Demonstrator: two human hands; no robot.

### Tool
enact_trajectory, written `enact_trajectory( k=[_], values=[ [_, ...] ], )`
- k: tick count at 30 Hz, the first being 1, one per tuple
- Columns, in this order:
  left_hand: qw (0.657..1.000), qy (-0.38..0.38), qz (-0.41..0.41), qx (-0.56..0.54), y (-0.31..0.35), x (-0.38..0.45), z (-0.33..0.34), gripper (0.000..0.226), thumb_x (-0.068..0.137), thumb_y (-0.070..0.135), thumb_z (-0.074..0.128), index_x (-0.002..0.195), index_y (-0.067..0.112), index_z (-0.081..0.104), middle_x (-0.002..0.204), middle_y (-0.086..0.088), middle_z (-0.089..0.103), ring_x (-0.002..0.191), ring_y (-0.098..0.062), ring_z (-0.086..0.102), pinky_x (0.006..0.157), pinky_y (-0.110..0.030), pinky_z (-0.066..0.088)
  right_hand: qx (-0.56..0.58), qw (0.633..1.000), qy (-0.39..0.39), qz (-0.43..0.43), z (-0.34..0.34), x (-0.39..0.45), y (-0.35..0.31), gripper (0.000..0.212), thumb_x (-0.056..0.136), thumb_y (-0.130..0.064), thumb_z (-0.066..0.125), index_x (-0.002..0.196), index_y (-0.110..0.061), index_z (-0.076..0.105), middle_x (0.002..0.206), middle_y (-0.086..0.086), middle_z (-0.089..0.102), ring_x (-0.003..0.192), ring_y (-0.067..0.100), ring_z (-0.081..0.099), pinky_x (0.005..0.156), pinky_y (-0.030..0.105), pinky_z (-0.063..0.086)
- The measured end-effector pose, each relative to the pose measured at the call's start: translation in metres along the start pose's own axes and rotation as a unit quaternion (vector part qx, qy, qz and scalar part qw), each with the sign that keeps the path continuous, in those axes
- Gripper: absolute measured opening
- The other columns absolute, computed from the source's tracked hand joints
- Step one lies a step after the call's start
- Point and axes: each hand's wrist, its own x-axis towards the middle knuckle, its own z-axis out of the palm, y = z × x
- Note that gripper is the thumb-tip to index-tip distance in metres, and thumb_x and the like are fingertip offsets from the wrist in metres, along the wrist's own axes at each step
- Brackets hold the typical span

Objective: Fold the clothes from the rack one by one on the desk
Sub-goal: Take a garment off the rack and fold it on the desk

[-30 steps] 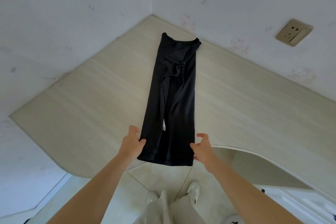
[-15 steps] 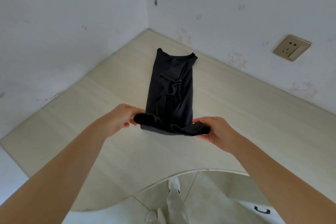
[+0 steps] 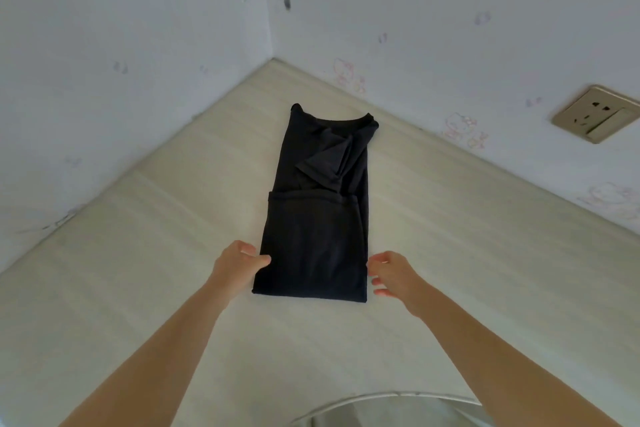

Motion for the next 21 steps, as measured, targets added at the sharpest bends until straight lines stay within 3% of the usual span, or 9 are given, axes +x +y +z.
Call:
enact_trajectory(
  k=[2, 4, 7, 9, 13, 17, 18, 21],
  values=[
    [0.999, -0.020, 0.020, 0.042, -0.013, -0.009, 0.005, 0.028, 0.078, 0.032, 0.073, 0.087, 0.013, 0.054, 0.085, 0.000, 0.061, 0.081, -0.019, 0.060, 0.073, -0.031, 0.047, -0.032, 0.999, 0.005, -0.012, 0.010, -0.002, 0.011, 0.025, 0.096, -0.023, 0.054, 0.115, -0.007, 0.054, 0.105, 0.012, 0.059, 0.093, 0.026, 0.059, 0.084, 0.037, 0.053],
    [0.997, -0.025, 0.034, 0.058, -0.021, -0.018, 0.008, 0.022, 0.078, 0.026, 0.074, 0.090, 0.015, 0.059, 0.086, 0.002, 0.065, 0.084, -0.017, 0.062, 0.074, -0.031, 0.049, -0.068, 0.997, 0.022, -0.024, 0.019, -0.005, 0.020, 0.024, 0.096, -0.030, 0.054, 0.110, -0.011, 0.054, 0.108, 0.010, 0.060, 0.100, 0.029, 0.061, 0.085, 0.038, 0.053],
    [0.995, -0.020, 0.066, 0.068, -0.031, -0.026, 0.010, 0.019, 0.079, 0.016, 0.073, 0.094, 0.017, 0.063, 0.088, 0.001, 0.067, 0.086, -0.017, 0.064, 0.075, -0.030, 0.051, -0.110, 0.990, 0.058, -0.058, 0.029, -0.010, 0.029, 0.021, 0.095, -0.033, 0.054, 0.099, -0.012, 0.054, 0.094, 0.006, 0.059, 0.087, 0.025, 0.058, 0.081, 0.037, 0.051],
    [0.993, 0.004, 0.097, 0.068, -0.034, -0.029, 0.011, 0.016, 0.081, 0.011, 0.069, 0.095, 0.014, 0.064, 0.088, 0.000, 0.067, 0.085, -0.019, 0.064, 0.073, -0.030, 0.051, -0.079, 0.991, 0.082, -0.076, 0.031, -0.016, 0.033, 0.018, 0.095, -0.029, 0.054, 0.090, -0.011, 0.053, 0.086, 0.007, 0.056, 0.077, 0.022, 0.052, 0.075, 0.036, 0.048],
    [0.987, 0.062, 0.150, -0.002, -0.040, -0.041, 0.012, 0.020, 0.085, 0.008, 0.064, 0.101, 0.016, 0.055, 0.091, 0.001, 0.063, 0.081, -0.015, 0.061, 0.060, -0.023, 0.046, 0.015, 0.989, 0.119, -0.088, 0.032, -0.035, 0.052, 0.013, 0.094, -0.025, 0.053, 0.092, -0.012, 0.053, 0.095, 0.013, 0.059, 0.087, 0.030, 0.057, 0.086, 0.045, 0.052],
    [0.981, 0.031, 0.190, 0.022, -0.056, -0.050, 0.020, 0.025, 0.091, 0.005, 0.058, 0.108, 0.021, 0.048, 0.098, 0.000, 0.060, 0.085, -0.014, 0.061, 0.064, -0.016, 0.045, -0.008, 0.983, 0.156, -0.091, 0.037, -0.048, 0.071, 0.005, 0.094, -0.018, 0.052, 0.096, -0.014, 0.051, 0.091, 0.010, 0.061, 0.074, 0.022, 0.053, 0.068, 0.036, 0.048],
    [0.980, 0.028, 0.193, 0.024, -0.059, -0.050, 0.021, 0.025, 0.091, 0.004, 0.058, 0.107, 0.021, 0.049, 0.099, -0.001, 0.060, 0.086, -0.014, 0.062, 0.065, -0.016, 0.046, -0.003, 0.983, 0.151, -0.099, 0.039, -0.049, 0.072, 0.007, 0.094, -0.014, 0.051, 0.100, -0.016, 0.049, 0.092, 0.009, 0.062, 0.074, 0.023, 0.054, 0.067, 0.036, 0.049],
    [0.973, 0.033, 0.224, 0.036, -0.065, -0.059, 0.020, 0.031, 0.087, -0.003, 0.059, 0.104, 0.023, 0.053, 0.096, -0.002, 0.062, 0.083, -0.014, 0.063, 0.065, -0.013, 0.047, -0.006, 0.983, 0.102, -0.151, 0.041, -0.058, 0.077, 0.043, 0.089, 0.001, 0.050, 0.118, -0.028, 0.035, 0.095, 0.010, 0.062, 0.074, 0.021, 0.057, 0.062, 0.029, 0.051]
  ],
)
